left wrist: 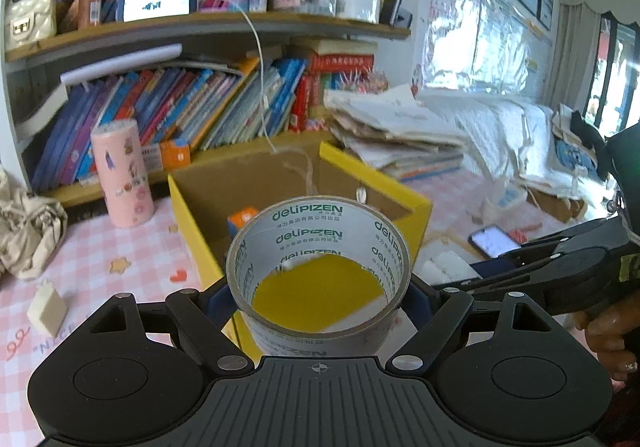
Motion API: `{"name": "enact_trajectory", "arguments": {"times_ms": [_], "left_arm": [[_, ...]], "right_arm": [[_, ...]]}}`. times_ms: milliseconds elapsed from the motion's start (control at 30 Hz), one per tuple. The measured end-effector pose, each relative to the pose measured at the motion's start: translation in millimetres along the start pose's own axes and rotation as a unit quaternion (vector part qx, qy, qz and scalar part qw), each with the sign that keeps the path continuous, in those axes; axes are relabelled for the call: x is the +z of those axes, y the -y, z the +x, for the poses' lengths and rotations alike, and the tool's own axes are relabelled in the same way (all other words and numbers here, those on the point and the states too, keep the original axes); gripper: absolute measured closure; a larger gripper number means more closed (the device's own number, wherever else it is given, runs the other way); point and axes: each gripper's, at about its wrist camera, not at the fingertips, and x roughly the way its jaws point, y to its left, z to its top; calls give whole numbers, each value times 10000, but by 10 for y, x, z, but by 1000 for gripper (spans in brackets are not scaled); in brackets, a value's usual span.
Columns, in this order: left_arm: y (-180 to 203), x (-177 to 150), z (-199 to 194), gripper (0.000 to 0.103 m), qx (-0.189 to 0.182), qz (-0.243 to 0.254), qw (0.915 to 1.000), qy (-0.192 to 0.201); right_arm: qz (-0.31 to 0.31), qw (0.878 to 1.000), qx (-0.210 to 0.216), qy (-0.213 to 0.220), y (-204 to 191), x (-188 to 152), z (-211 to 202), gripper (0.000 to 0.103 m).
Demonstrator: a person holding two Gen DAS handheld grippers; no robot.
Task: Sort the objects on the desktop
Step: 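Lower the tape roll and charger into the yellow box and open both tools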
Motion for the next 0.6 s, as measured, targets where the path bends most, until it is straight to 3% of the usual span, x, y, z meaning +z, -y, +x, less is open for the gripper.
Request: {"name": "enact_trajectory", "arguments": {"times_ms": [333, 600], "left_arm": [[-30, 426, 212, 19, 536, 169, 9976, 409], [-124, 555, 631, 19, 887, 222, 9955, 244]], "right_arm": [[-374, 9956, 401, 764, 98, 759, 95, 62], [-876, 9915, 669, 689, 72, 1190, 561, 62]]}}
